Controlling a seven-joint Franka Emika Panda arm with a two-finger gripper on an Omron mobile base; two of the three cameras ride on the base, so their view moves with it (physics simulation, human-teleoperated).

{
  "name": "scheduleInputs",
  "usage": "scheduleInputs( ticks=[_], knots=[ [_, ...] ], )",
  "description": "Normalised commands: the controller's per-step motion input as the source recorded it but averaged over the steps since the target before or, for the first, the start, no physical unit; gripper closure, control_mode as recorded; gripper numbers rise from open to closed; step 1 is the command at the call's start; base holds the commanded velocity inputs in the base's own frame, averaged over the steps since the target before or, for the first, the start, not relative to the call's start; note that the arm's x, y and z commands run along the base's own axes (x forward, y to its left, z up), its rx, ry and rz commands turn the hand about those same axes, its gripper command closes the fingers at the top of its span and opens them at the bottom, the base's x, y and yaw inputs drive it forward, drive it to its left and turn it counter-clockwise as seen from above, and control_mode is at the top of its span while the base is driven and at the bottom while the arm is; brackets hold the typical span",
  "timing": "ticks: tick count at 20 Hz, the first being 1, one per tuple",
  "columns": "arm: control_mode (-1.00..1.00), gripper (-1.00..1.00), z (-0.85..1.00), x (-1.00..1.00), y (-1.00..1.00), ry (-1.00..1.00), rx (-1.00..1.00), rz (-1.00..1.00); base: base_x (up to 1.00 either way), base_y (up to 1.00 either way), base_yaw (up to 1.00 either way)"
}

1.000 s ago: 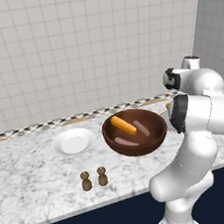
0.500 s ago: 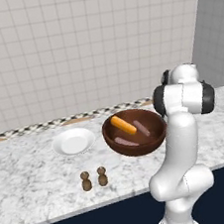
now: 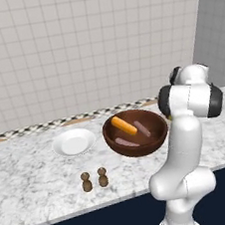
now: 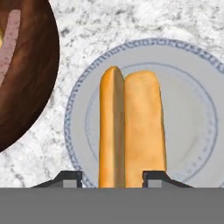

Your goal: Place one bun and one sausage from the bowl on each plate.

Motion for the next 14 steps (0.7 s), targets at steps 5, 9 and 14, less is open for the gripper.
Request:
scheduleInputs(
  ticks=[5, 9, 14],
  knots=[
    [-1.00, -1.00, 0.21, -0.10, 0.28, -0.34, 0.00, 0.00, 0.00, 0.00, 0.00],
    [-1.00, -1.00, 0.97, 0.00, 0.64, -0.20, 0.00, 0.00, 0.00, 0.00, 0.00],
    [-1.00, -1.00, 0.83, -0.05, 0.83, -0.01, 0.00, 0.00, 0.00, 0.00, 0.00]
  ],
)
